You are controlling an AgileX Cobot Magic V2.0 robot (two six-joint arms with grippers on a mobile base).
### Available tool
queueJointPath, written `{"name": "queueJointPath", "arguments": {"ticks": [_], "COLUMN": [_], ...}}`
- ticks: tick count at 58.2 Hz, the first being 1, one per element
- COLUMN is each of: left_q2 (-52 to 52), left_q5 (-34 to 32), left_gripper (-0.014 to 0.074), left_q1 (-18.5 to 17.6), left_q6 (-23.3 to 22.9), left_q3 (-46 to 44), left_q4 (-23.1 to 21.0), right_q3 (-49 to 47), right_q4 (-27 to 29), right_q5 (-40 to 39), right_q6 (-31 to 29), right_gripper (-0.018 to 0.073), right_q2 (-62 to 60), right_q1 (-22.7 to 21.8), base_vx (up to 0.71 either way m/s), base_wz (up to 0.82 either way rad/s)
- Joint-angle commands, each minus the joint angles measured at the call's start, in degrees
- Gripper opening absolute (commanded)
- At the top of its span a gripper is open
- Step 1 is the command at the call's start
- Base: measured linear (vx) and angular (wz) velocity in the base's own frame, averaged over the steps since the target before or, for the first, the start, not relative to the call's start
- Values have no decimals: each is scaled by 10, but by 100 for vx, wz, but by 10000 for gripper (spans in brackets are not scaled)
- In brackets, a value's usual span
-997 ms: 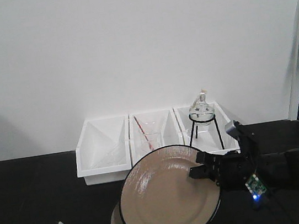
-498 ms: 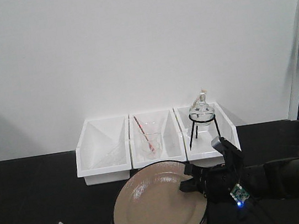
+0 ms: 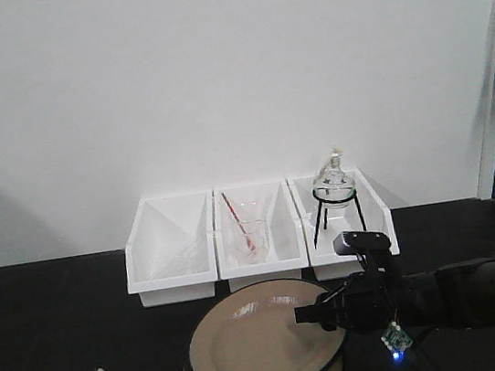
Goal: Arrange circular plates on left workspace
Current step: 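Carry the held plate over the centered plate and lower it on top, then open the right gripper and pull the right arm back from the stack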
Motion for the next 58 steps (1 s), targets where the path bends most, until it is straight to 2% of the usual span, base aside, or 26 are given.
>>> {"name": "queueJointPath", "arguments": {"ticks": [1, 8, 19, 24, 28, 32, 37, 43, 45, 50, 55, 58], "left_q2": [-22, -22, -22, -22, -22, -19, -19, -19, -19, -19, -20, -21], "left_q5": [24, 17, 3, -20, -64, -128, -209, -255, -262, -272, -268, -263], "left_gripper": [-1, -1, -1, -1, -1, -1, -1, -1, -1, -1, -1, -1], "left_q1": [-2, -2, -2, -2, -1, 0, 5, 28, 40, 64, 80, 85], "left_q6": [-2, -3, -35, -68, -125, -193, -295, -422, -458, -534, -587, -594], "left_q3": [-11, -11, -11, -11, -11, -11, -12, -27, -42, -86, -147, -184], "left_q4": [-35, -35, -32, -20, 16, 82, 209, 358, 422, 537, 613, 632], "right_q3": [-18, -18, -18, -18, -16, -10, 5, 32, 42, 69, 99, 117], "right_q4": [20, 21, 20, 14, 2, -38, -122, -238, -275, -367, -446, -488], "right_q5": [-20, -68, -113, -118, -118, -115, -98, -69, -59, -51, -53, -53], "right_q6": [-55, -85, -71, -43, -4, 49, 111, 194, 226, 307, 385, 428], "right_gripper": [512, 512, 490, 414, 308, 166, -17, -11, -8, -4, -4, -4], "right_q2": [-50, -64, -92, -115, -139, -168, -211, -271, -292, -344, -395, -430], "right_q1": [1, -3, -22, -35, -45, -51, -55, -55, -55, -55, -55, -55], "base_vx": [0, 0, 0, 0, 0, 0, 0, 0, 0, 0, 0, 0], "base_wz": [0, 0, 0, 0, 0, 0, 0, 0, 0, 0, 0, 0]}}
